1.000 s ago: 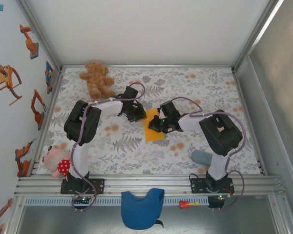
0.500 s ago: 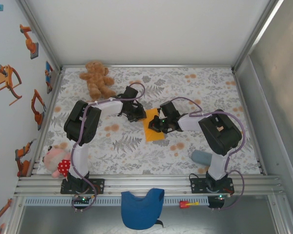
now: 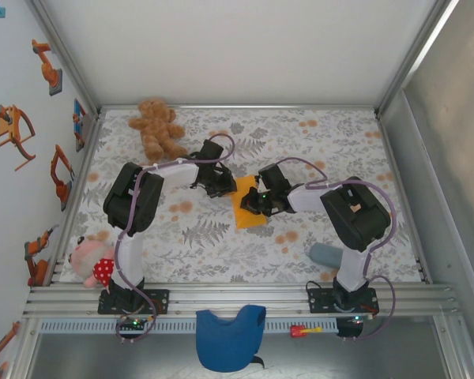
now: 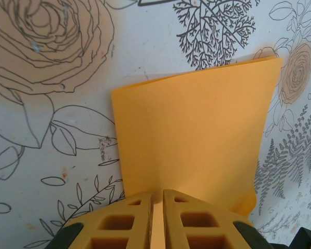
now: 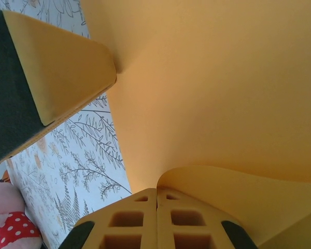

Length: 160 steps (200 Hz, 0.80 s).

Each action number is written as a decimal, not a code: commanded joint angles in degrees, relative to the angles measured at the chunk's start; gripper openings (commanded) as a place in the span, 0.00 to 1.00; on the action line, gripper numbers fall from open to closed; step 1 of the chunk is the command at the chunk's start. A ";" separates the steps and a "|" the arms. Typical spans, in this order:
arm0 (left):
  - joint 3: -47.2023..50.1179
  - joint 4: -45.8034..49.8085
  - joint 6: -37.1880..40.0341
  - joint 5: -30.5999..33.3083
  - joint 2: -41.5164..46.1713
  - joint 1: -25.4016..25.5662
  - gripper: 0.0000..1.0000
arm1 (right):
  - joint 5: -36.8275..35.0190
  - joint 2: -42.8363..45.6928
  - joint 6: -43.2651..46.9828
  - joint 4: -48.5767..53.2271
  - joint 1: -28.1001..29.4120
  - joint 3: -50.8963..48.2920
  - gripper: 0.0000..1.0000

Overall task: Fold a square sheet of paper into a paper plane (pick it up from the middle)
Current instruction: Perform the second fold on the square sheet of paper at the center of the table.

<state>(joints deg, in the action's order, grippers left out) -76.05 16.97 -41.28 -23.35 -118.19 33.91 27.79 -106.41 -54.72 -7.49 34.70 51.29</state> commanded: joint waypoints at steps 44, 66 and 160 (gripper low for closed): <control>1.29 2.61 -0.03 0.15 -1.21 0.09 0.15 | -1.38 -1.96 -0.66 1.49 0.33 1.40 0.00; 0.71 2.87 0.06 -0.19 -0.60 0.01 0.15 | -1.41 -2.05 -0.55 2.43 0.28 1.45 0.00; 2.31 2.76 -1.00 1.79 11.93 -3.66 0.24 | -0.82 -2.92 -0.39 3.62 0.33 1.35 0.24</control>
<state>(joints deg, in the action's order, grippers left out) -75.70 18.79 -41.67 -22.96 -111.63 31.79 28.73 -107.31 -55.11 -6.59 34.70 52.62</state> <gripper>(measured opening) 0.236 0.212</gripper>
